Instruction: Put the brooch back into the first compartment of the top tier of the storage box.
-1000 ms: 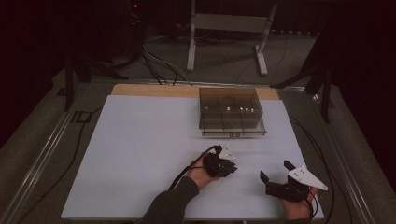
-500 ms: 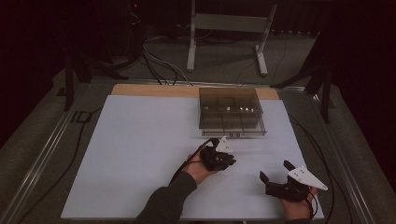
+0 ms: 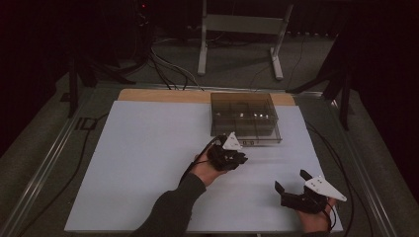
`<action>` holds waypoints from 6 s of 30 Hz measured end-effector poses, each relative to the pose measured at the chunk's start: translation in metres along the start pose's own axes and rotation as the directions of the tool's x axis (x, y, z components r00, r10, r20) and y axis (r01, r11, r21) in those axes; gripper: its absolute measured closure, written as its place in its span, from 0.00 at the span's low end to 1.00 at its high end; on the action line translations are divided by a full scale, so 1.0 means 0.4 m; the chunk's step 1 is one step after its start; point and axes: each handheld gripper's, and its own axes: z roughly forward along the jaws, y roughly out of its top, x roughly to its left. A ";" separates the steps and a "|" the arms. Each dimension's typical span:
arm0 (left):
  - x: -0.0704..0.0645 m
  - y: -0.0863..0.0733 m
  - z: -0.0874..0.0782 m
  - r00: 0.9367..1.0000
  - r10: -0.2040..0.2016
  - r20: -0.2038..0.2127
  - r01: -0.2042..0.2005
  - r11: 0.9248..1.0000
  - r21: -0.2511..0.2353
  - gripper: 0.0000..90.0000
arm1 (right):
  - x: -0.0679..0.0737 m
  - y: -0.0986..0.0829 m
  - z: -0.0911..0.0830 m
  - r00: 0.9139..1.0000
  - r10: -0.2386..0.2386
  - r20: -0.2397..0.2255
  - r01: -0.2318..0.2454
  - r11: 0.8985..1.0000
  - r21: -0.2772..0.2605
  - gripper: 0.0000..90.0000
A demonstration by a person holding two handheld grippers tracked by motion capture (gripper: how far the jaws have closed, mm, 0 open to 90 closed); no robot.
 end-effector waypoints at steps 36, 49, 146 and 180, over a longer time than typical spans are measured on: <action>0.088 0.052 -0.039 0.994 -0.046 -0.102 0.044 0.999 -0.022 0.90 | -0.002 0.000 0.001 1.000 0.003 -0.003 -0.003 1.000 0.001 0.00; 0.117 0.061 -0.042 0.990 -0.062 -0.129 0.060 0.998 -0.023 0.90 | -0.003 -0.001 0.001 1.000 0.004 -0.003 -0.004 1.000 0.004 0.00; 0.213 -0.091 -0.288 0.904 -0.290 -0.313 0.241 0.952 -0.187 0.00 | 0.000 -0.001 0.003 1.000 0.004 -0.008 -0.004 1.000 0.008 0.00; 0.137 -0.431 -0.521 0.854 -0.326 -0.406 0.205 0.927 -0.314 0.00 | 0.021 -0.001 0.014 0.999 0.018 -0.051 -0.018 1.000 0.006 0.00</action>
